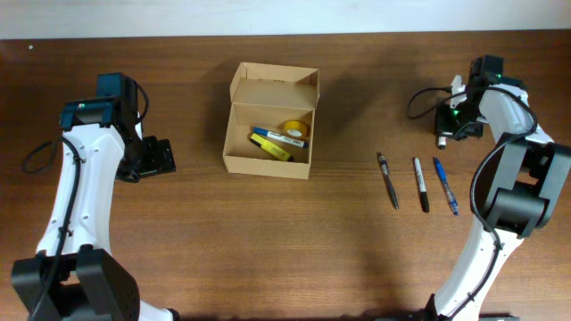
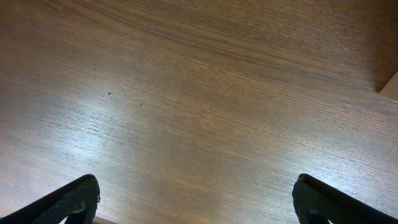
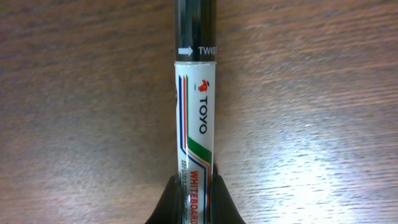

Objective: Pack container
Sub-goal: 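Lower the right gripper onto the black TOYO marker and grasp, then carry the black marker with the right gripper into the box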

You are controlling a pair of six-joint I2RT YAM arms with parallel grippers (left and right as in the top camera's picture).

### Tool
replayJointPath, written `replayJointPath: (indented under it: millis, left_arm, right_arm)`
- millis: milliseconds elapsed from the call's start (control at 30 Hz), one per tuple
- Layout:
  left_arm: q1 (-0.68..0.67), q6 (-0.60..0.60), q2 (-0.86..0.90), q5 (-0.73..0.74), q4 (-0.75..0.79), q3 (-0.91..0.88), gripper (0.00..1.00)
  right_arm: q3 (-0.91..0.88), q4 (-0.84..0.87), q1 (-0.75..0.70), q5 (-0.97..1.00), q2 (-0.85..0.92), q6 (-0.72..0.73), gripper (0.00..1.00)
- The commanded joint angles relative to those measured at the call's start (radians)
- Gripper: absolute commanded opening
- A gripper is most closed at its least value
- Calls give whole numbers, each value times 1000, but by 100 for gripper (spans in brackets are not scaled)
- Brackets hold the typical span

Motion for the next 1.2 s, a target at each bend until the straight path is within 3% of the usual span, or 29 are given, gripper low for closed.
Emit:
replayJointPath:
  millis: [0, 300, 533, 667, 800, 1000, 1167]
  left_arm:
    - [4, 13, -7, 6, 2, -6, 100]
    - [4, 13, -7, 6, 2, -6, 100]
    - [4, 13, -7, 6, 2, -6, 100]
    - [4, 13, -7, 6, 2, -6, 100]
    - [4, 13, -7, 6, 3, -6, 100]
    - [4, 13, -7, 6, 2, -6, 100]
    - [4, 13, -7, 6, 2, -6, 100]
  right_arm:
    - [23, -26, 6, -97, 11, 12, 4]
    - [331, -191, 79, -298, -72, 12, 4]
    - [652, -358, 264, -280, -131, -60, 4]
    - [790, -445, 439, -139, -140, -156, 4]
    - [809, -485, 611, -21, -138, -302, 4]
    - [729, -504, 784, -8, -123, -601, 4]
    - [641, -463, 826, -15, -107, -649, 4]
